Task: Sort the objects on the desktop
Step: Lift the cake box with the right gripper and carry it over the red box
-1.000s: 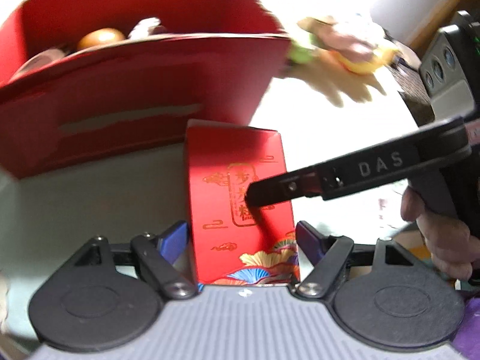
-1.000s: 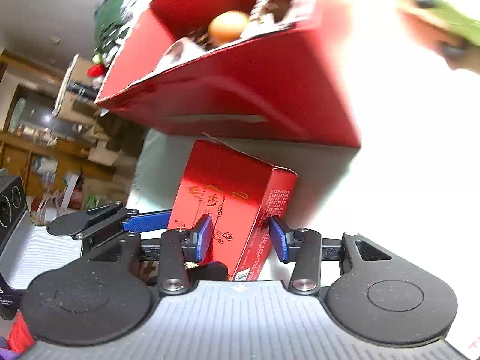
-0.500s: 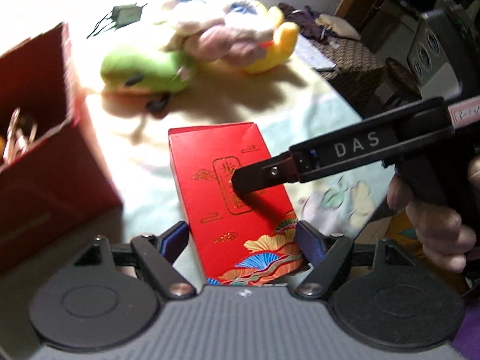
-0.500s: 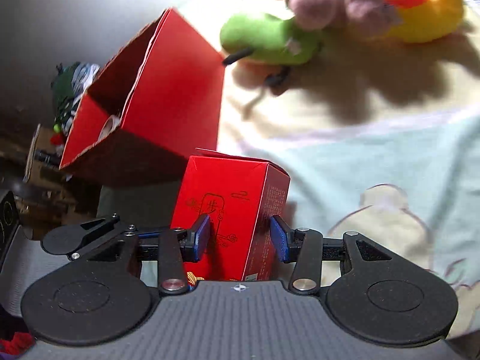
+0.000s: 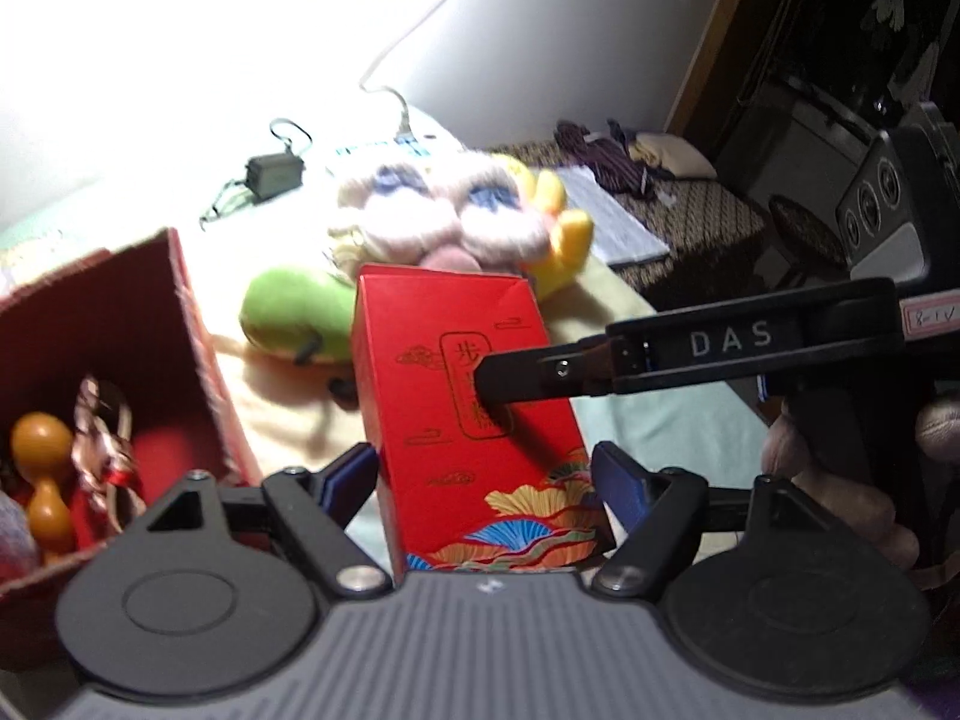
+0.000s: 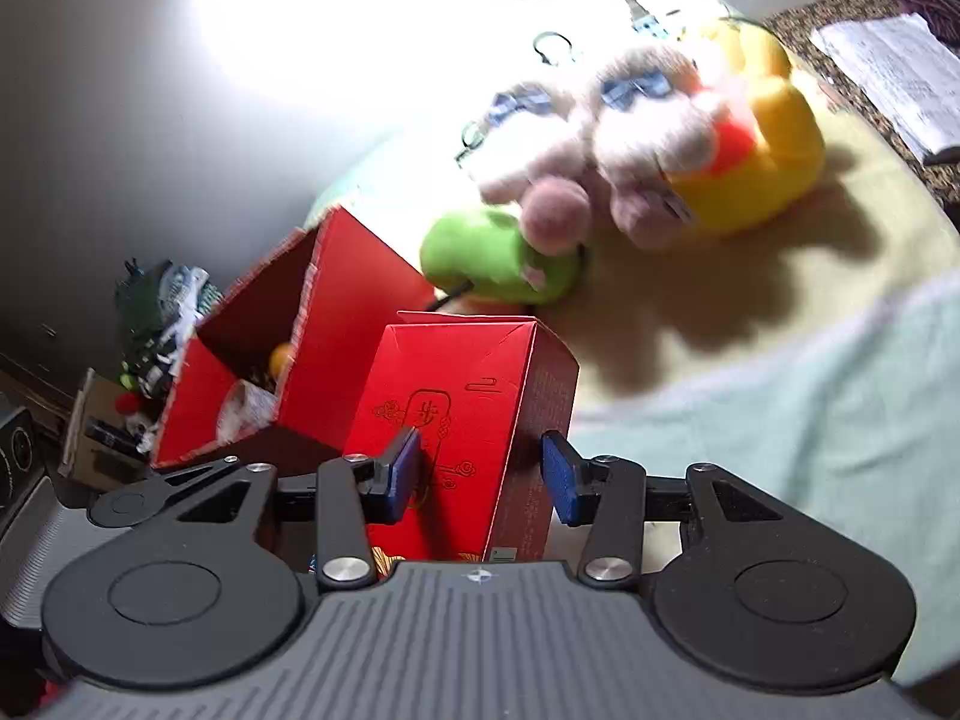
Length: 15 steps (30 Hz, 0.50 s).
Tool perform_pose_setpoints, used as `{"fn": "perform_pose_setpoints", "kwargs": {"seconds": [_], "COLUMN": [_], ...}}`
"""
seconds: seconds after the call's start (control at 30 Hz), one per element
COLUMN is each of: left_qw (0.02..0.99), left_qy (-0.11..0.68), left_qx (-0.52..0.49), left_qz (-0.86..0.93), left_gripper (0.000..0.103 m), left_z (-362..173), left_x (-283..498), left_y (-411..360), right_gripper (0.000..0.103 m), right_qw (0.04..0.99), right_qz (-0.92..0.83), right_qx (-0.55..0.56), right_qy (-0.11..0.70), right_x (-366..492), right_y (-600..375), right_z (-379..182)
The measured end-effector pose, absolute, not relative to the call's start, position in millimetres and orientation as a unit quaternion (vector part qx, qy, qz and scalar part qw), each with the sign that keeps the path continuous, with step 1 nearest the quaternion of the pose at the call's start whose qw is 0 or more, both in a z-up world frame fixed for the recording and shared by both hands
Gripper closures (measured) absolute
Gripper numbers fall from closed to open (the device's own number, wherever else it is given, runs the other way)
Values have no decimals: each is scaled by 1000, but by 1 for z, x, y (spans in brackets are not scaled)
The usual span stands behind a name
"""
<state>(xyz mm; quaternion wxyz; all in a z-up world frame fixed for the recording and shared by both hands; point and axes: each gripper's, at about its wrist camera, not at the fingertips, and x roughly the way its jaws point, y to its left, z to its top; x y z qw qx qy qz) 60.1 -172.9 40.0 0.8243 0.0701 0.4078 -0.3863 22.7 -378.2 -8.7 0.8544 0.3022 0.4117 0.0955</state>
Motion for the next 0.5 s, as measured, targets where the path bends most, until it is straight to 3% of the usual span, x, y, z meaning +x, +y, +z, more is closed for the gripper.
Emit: {"fn": "perform_pose_setpoints", "kwargs": {"seconds": [0.5], "left_qw": [878], "left_qy": [356], "left_qx": [43], "left_qz": [-318], "left_gripper": [26], "left_z": [79], "left_x": [121], "left_y": [-76], "right_gripper": [56], "right_qw": [889], "right_qz": [174], "right_qx": [251], "right_qy": [341], "right_x": [101], "right_y": [-295], "right_z": [55]}}
